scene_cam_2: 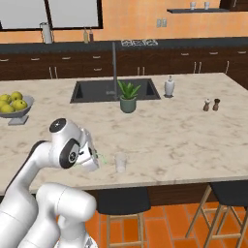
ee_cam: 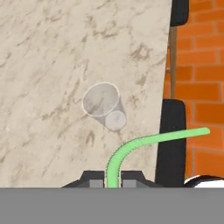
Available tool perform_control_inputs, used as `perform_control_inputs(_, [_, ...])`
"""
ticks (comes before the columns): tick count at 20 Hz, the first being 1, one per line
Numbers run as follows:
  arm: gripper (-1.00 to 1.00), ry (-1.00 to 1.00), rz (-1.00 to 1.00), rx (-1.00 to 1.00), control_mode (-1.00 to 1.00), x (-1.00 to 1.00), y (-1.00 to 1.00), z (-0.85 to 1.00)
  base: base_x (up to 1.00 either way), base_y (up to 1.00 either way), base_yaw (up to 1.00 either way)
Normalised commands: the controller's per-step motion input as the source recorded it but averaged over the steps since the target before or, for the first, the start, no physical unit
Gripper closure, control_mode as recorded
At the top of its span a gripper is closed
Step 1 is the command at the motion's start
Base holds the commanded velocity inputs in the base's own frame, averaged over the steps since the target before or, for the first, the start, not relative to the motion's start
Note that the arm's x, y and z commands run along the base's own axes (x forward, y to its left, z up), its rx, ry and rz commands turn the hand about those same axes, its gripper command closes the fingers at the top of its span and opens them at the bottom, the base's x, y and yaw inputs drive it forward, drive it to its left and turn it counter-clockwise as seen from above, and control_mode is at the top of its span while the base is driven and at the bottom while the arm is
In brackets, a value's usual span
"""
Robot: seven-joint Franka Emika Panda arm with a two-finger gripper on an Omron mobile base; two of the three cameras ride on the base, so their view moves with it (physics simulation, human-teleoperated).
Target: Take a straw from the drawer in front and place it inside the glass cup on the dining counter.
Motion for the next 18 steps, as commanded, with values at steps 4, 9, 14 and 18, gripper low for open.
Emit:
perform_control_inputs(4, [1.00, -0.19, 0.00, -0.32, -1.00, 0.03, -0.65, 0.10, 0.00, 0.00, 0.00])
perform_control_inputs(9, [1.00, 0.09, -0.09, -0.38, -1.00, 0.21, -0.45, 0.20, 0.00, 0.00, 0.00])
perform_control_inputs(14, [1.00, 0.29, -0.29, -0.38, -1.00, 0.33, 0.06, 0.37, 0.00, 0.00, 0.00])
perform_control_inputs(18, [1.00, 0.01, -0.44, -0.31, -1.00, 0.49, 0.31, 0.17, 0.00, 0.00, 0.00])
